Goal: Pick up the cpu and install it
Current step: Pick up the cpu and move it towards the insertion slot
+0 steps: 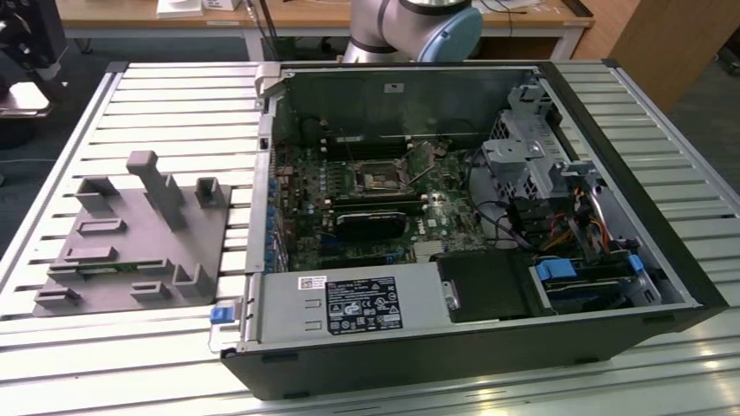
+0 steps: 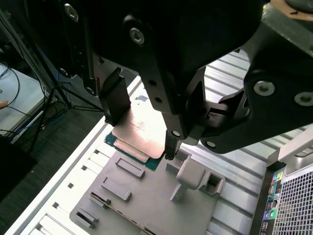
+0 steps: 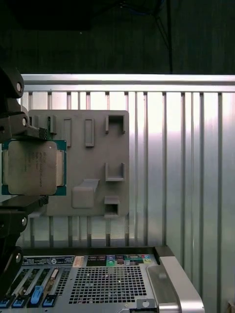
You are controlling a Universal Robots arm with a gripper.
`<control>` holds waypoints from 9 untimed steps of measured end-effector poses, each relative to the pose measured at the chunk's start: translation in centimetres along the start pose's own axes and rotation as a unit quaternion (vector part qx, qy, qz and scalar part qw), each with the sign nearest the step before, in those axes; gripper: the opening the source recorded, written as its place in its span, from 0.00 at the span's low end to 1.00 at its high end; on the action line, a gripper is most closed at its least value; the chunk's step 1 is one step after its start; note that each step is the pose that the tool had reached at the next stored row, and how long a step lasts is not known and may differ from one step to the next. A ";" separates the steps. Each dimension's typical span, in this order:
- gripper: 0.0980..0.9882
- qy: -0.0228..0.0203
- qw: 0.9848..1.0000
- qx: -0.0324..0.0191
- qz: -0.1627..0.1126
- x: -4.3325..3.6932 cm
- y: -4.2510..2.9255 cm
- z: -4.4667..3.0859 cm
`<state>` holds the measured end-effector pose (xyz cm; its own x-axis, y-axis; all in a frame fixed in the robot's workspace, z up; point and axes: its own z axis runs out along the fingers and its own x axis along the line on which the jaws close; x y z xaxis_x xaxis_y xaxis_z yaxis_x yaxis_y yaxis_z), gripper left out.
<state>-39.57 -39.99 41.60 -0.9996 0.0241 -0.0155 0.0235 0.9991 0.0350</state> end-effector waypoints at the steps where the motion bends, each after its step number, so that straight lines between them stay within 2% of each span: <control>1: 0.49 0.000 1.000 0.000 0.000 -0.09 0.00 0.00; 9: 0.49 0.000 1.000 0.000 0.000 -0.60 0.02 0.01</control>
<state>-38.97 -39.99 41.59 -0.9996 0.0241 -0.0154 0.0236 0.9991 0.0350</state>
